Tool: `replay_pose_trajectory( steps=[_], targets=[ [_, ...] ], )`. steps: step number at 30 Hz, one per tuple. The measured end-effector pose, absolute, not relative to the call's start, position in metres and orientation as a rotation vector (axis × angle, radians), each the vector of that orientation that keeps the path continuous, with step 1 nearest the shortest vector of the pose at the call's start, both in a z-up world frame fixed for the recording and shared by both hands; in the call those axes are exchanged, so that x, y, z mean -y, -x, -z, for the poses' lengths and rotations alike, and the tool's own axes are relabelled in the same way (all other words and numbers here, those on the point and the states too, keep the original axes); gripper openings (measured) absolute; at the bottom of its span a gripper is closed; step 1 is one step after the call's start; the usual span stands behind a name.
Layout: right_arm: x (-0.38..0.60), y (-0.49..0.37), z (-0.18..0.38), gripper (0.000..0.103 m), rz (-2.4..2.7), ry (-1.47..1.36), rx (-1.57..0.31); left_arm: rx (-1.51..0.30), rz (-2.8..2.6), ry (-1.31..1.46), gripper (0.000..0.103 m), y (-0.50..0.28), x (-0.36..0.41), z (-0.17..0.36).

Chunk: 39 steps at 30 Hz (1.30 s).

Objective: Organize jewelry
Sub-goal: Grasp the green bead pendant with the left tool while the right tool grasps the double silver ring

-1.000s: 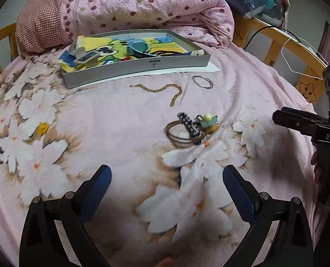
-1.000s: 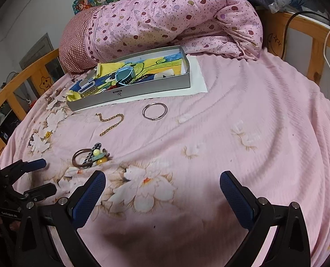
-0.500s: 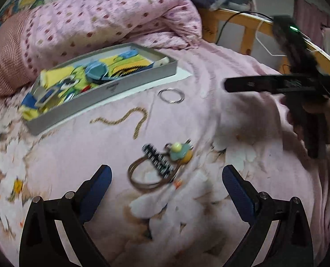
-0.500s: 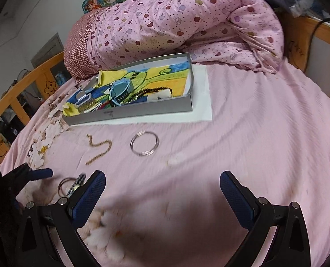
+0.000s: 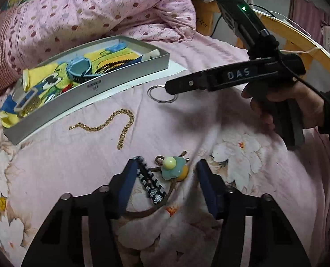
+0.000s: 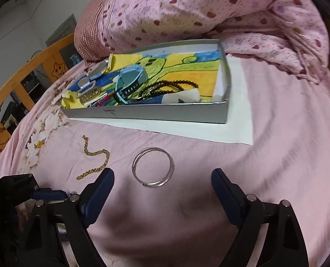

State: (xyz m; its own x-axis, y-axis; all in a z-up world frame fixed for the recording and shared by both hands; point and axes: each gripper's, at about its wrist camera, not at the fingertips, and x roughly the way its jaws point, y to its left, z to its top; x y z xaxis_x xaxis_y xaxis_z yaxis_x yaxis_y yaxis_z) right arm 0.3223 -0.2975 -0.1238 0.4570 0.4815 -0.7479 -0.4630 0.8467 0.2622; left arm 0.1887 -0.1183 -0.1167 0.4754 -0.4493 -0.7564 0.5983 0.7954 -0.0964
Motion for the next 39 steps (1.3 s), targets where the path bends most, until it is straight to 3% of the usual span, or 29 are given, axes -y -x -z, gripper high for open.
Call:
replay_pose_trajectory(
  steps=[6, 16, 23, 30, 39],
  targets=[
    [0.286, -0.331, 0.133, 0.084, -0.614, 0.008, -0.939, -0.875, 0.635, -0.184, 0.035, -0.194, 0.119, 0.119],
    [0.274, -0.335, 0.138, 0.082, -0.639, 0.062, -0.931, -0.912, 0.596, -0.105, 0.029, -0.214, 0.114, 0.122],
    [0.276, -0.336, 0.137, 0.069, -0.634, 0.048, -0.928, -0.922, 0.574, -0.061, 0.025, -0.222, 0.111, 0.121],
    [0.275, -0.334, 0.137, 0.065, -0.628, 0.061, -0.924, -0.940, 0.565, 0.016, 0.025, -0.228, 0.106, 0.120],
    [0.274, -0.330, 0.137, 0.046, -0.629, 0.079, -0.917, -0.945, 0.531, 0.057, 0.025, -0.235, 0.100, 0.117]
  ],
)
